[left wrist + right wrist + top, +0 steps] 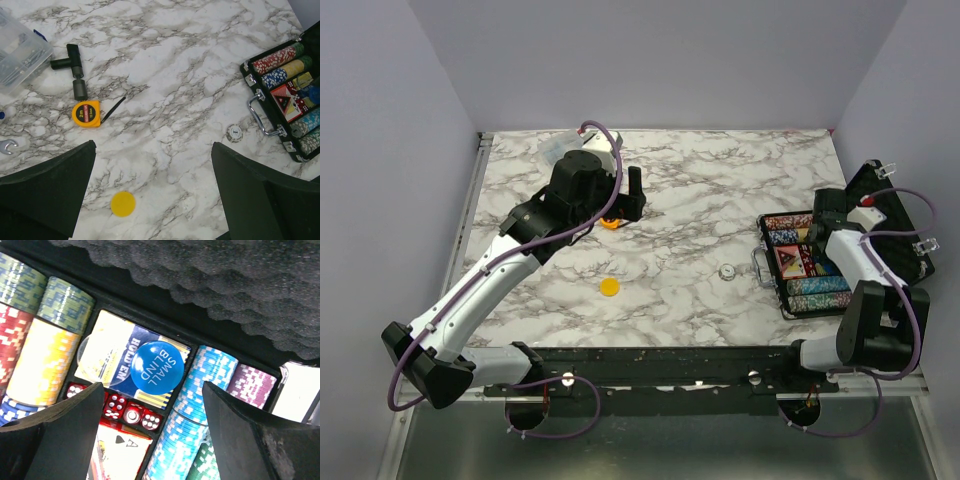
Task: Pack up texas hold em set
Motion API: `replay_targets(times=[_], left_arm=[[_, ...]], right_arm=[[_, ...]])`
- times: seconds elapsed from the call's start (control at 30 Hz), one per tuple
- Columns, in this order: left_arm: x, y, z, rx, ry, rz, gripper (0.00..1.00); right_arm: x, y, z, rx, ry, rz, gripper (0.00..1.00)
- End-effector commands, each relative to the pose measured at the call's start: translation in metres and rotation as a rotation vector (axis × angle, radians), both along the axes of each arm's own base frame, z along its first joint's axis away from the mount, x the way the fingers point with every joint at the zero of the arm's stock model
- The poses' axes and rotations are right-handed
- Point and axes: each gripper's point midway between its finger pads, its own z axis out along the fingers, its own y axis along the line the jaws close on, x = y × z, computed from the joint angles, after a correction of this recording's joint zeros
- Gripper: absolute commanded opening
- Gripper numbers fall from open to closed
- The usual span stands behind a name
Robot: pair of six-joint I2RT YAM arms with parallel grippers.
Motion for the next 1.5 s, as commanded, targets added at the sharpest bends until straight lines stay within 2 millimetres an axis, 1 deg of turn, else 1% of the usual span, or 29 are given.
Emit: replay_targets(times=[0.0,0.1,0.2,0.23,0.3,0.37,0.43,0.57,0.67,0.8,0.97,1.07,1.23,1.3,1.37,1.47], left_arm=[[-0.006,-0.002,0.018,-0.038,-0.027,-0.018,0.99],[-0.006,-0.002,0.018,-0.039,-0.026,-0.019,0.98],[-0.006,-0.003,0.018,-0.041,-0.024,-0.023,0.99],[-0.007,-0.004,0.017,-0.041,-0.023,-0.027,0.98],[-0.006,-0.003,0.017,-0.039,-0.023,-0.023,0.98],[-0.006,-0.003,0.016,-0.035,-0.023,-0.020,0.98],[-0.005,-0.003,0.016,-0.032,-0.023,-0.018,0.99],[-0.004,-0.004,0.014,-0.030,-0.016,-0.021,0.99],[-0.004,-0.005,0.013,-0.029,-0.012,-0.022,0.99],[-0.004,-0.004,0.014,-0.031,-0.015,-0.022,0.98],[-0.005,-0.005,0.015,-0.036,-0.018,-0.028,0.98],[-0.007,-0.006,0.015,-0.042,-0.017,-0.034,0.99],[-0.007,-0.006,0.014,-0.040,-0.015,-0.034,0.98],[-0.007,-0.006,0.015,-0.041,-0.015,-0.034,0.98],[-0.007,-0.006,0.015,-0.043,-0.015,-0.036,0.99],[-0.007,-0.006,0.015,-0.040,-0.015,-0.035,0.98]], right_arm=[[0.010,0.006,-0.001,0.037,-0.050,0.052,0.78],[0.017,0.006,0.003,0.038,-0.102,0.039,0.57],[0.025,0.004,0.005,0.036,-0.123,0.031,0.38],[0.028,0.004,0.004,0.041,-0.125,0.031,0.30],[0.035,0.009,0.001,0.070,-0.131,0.053,0.21],[0.041,0.016,-0.005,0.109,-0.136,0.085,0.14],[0.039,0.019,-0.011,0.130,-0.124,0.087,0.09],[0.027,0.016,-0.018,0.110,-0.104,0.062,0.07],[0.017,0.008,-0.020,0.068,-0.082,0.004,0.05],[0.016,0.001,-0.022,0.036,-0.071,-0.029,0.04],[0.012,-0.003,-0.030,0.024,-0.030,-0.057,0.04],[0.006,-0.004,-0.029,0.014,-0.015,-0.071,0.04],[-0.006,-0.004,-0.022,0.006,-0.003,-0.089,0.04],[-0.005,-0.003,-0.018,0.005,-0.014,-0.072,0.04],[0.003,0.000,-0.014,0.023,-0.034,-0.026,0.04],[0.025,0.013,-0.002,0.076,-0.103,0.096,0.11]])
